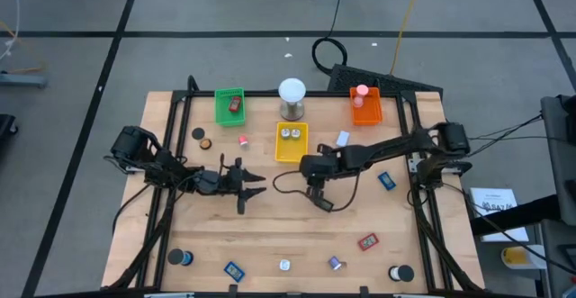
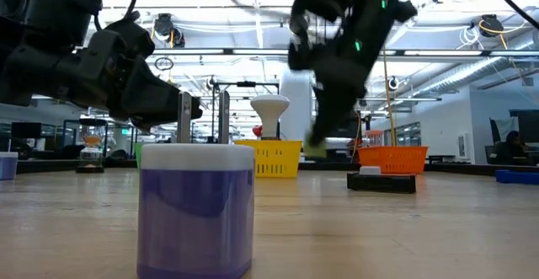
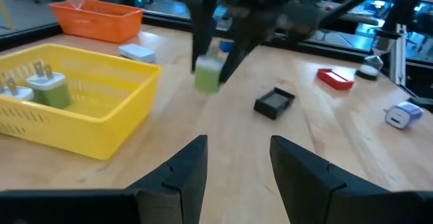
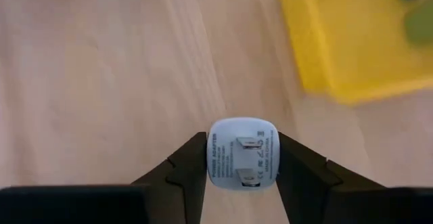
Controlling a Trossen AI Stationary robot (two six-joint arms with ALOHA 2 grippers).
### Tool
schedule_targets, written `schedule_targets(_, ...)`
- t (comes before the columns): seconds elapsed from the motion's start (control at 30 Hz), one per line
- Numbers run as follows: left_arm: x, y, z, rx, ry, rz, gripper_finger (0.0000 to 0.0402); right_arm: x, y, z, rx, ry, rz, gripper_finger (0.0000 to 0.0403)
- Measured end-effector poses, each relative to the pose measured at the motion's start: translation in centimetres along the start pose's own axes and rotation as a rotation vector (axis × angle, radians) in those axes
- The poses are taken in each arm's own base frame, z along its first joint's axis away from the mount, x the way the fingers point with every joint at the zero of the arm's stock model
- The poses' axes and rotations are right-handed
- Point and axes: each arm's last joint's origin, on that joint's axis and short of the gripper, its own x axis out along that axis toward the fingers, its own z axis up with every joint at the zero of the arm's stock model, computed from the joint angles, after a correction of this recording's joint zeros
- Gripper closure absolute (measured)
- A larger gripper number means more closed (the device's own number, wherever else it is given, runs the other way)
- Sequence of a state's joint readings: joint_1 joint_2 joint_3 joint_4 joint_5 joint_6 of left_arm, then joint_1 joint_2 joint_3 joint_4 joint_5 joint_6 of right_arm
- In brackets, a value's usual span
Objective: Pick & Place Office items
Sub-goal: Put the green charger adapter into the yellow bin
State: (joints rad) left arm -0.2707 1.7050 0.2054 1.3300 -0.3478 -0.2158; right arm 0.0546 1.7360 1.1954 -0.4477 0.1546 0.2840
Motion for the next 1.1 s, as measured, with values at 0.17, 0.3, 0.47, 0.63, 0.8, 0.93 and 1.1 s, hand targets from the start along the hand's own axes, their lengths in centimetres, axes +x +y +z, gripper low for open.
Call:
schedule_targets(0.17,0.0,0.0,0.1,-0.002,-0.009,0.001,0.0241,-2.8,-0.9,3.2,0.087,-0.105,-0.009,0.0269)
schedule_targets(0.3,0.0,0.0,0.1,0.0,-0.011,0.004,0.0241,-3.0,-2.3,6.2,0.079,-0.136,-0.039,0.027)
schedule_targets(0.47,0.0,0.0,0.0,0.005,-0.005,0.011,0.0241,-1.0,-4.7,8.2,0.05,-0.084,-0.062,0.027)
schedule_targets(0.63,0.0,0.0,0.0,0.01,-0.002,0.011,0.0241,1.9,-6.8,8.9,0.004,-0.022,-0.081,0.0269)
schedule_targets(0.8,0.0,0.0,0.0,0.011,-0.004,0.011,0.0241,4.3,-8.1,9.0,-0.022,-0.001,-0.067,0.0269)
schedule_targets(0.93,0.0,0.0,0.0,0.01,-0.005,0.011,0.0241,6.0,-8.7,8.7,-0.053,0.015,-0.078,0.0268)
schedule_targets(1.1,0.0,0.0,0.0,0.008,-0.005,0.01,0.0241,7.0,-8.9,8.9,-0.094,-0.006,-0.062,0.0267)
